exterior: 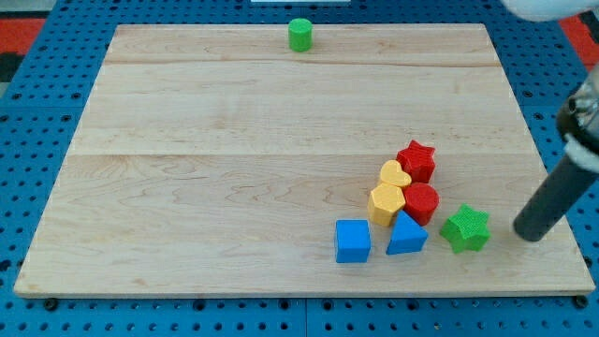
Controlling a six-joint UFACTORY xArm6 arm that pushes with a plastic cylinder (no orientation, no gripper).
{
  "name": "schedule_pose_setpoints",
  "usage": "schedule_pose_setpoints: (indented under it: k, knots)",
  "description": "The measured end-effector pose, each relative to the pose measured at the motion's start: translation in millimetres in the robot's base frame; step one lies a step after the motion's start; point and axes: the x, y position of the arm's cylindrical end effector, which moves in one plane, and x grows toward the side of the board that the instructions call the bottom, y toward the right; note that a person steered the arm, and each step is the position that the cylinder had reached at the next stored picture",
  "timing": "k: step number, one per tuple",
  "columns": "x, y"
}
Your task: Move the green star above the blue blocks
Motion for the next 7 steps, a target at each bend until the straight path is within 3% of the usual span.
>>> schedule_pose_setpoints:
  k: [2,4,5,6,7]
  knots:
    - [1.6,-165.6]
    - [3.5,-150.4]
    - [-19.9,-77.1]
    - [-58.9,-52.3]
    - [-65.4,-78.2]
